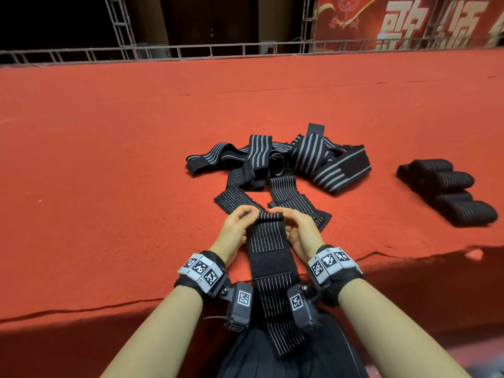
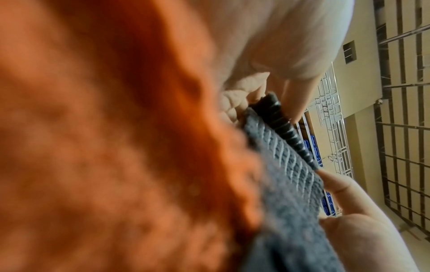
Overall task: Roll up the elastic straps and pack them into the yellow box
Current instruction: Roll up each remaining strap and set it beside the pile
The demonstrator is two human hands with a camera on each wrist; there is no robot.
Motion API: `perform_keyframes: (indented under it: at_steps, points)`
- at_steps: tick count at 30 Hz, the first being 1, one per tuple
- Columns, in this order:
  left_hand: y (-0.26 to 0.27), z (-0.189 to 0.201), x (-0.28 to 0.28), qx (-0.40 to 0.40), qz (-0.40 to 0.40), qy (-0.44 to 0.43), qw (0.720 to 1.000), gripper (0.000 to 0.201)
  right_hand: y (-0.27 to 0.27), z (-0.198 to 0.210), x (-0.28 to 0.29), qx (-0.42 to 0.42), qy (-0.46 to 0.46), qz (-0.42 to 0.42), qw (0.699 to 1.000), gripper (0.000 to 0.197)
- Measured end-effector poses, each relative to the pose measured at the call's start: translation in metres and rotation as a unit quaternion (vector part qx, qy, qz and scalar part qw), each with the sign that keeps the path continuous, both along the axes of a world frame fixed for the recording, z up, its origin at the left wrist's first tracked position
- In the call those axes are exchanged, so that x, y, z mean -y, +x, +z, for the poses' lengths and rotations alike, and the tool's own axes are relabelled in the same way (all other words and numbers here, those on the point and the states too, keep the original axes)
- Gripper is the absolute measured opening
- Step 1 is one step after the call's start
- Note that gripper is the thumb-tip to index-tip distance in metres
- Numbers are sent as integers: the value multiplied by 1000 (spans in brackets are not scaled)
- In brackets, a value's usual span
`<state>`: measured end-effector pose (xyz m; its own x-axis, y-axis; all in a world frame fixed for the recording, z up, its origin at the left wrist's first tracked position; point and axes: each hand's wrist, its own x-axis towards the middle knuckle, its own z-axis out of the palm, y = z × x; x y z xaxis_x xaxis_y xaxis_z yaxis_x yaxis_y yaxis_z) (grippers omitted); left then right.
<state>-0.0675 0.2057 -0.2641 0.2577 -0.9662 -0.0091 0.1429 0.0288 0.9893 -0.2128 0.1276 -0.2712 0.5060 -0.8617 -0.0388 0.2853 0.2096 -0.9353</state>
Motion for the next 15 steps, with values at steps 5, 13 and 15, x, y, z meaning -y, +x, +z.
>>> perform_keyframes:
  at_steps: [5,13,15]
  points:
    - [1,-4,2,-14,3,-2,1000,22,1,-3,0,-19,-18,5,1000,24]
    - [2,-6,0,-34,26,-15,999,30,2,-3,-3,-64,-34,6,997,21]
    - [-2,-7,2,1,21,-14,1000,27,0,-2,-3,-45,-23,6,999,22]
